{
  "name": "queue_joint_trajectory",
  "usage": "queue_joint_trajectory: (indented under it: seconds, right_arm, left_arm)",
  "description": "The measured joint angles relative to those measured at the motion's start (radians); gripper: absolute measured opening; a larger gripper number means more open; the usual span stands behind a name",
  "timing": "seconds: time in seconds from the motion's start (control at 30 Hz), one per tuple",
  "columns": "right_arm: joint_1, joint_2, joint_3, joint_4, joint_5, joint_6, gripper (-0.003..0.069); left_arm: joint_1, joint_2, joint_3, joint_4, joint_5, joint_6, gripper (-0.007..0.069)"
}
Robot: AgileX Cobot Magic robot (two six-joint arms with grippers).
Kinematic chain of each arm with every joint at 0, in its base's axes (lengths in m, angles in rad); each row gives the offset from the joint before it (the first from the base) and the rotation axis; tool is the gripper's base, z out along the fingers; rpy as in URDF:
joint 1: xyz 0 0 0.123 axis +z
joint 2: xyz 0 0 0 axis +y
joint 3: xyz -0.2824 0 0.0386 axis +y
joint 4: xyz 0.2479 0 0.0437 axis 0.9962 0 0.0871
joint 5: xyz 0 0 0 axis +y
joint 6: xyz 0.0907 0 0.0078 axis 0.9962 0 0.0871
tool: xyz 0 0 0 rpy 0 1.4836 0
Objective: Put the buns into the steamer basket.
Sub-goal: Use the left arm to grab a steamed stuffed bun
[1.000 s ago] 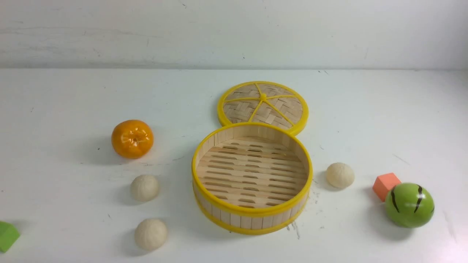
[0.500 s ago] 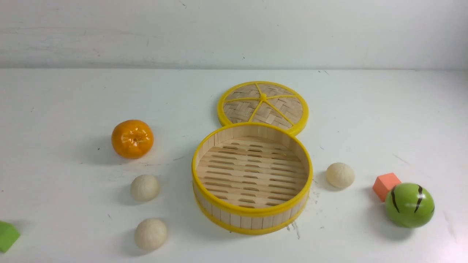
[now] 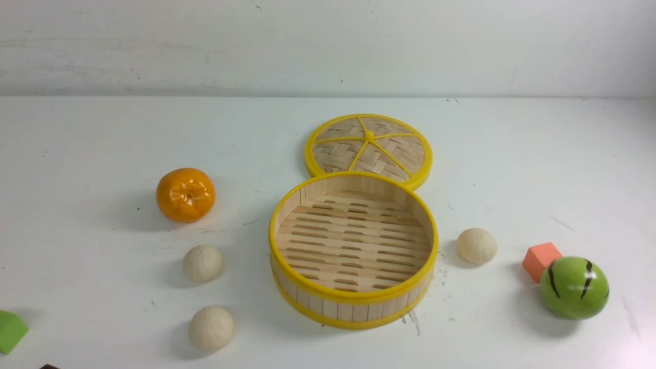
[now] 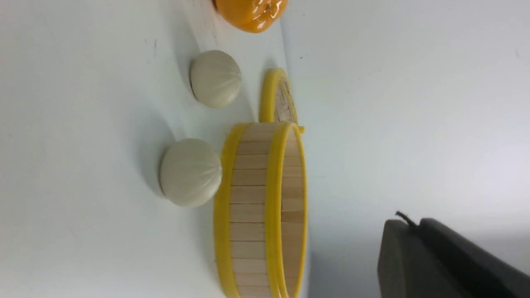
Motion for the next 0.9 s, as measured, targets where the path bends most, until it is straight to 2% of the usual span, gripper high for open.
queue_joint_trajectory:
  seconds: [0.23,0.3,0.37,0.4,0.43,0.5,0.57,0.6,0.67,0.8,0.9]
  right_arm:
    - [0.0,0.0,0.0,0.0,0.0,0.0,0.0135]
    - [0.0,0.0,0.0,0.0,0.0,0.0,0.0137]
    - [0.0,0.0,0.0,0.0,0.0,0.0,0.0141]
    - [0.0,0.0,0.0,0.0,0.0,0.0,0.0141]
    - [0.0,0.0,0.0,0.0,0.0,0.0,0.0144]
    - [0.0,0.0,0.0,0.0,0.0,0.0,0.0148]
    - [0.0,0.0,0.0,0.0,0.0,0.0,0.015]
    - [0.0,0.0,0.0,0.0,0.0,0.0,0.015]
    - [0.0,0.0,0.0,0.0,0.0,0.0,0.0152]
    - [0.0,0.0,0.0,0.0,0.0,0.0,0.0158]
    - [0.0,0.0,0.0,0.0,0.0,0.0,0.0161]
  left_arm:
    - [0.0,0.0,-0.002,-0.019,-0.011,0.002,0.0038]
    - [0.0,0.0,-0.024,-0.018,0.009,0.048,0.0038]
    - [0.0,0.0,-0.119,0.013,0.064,0.215,0.0037]
    - [0.0,0.0,-0.129,0.018,0.071,0.23,0.0037]
    - [0.0,0.006,-0.21,0.064,0.13,0.327,0.0023]
    - [0.0,0.09,-0.369,0.193,0.281,0.428,-0.0014]
    - [0.0,0.228,-0.517,0.348,0.448,0.485,-0.0014]
    - [0.0,0.243,-0.53,0.362,0.463,0.485,-0.0014]
    - [0.0,0.383,-0.658,0.492,0.605,0.531,-0.0014]
    - [-0.002,0.65,-0.885,0.655,0.822,0.672,-0.0014]
    - [-0.033,0.809,-1.003,0.706,0.88,0.759,-0.0014]
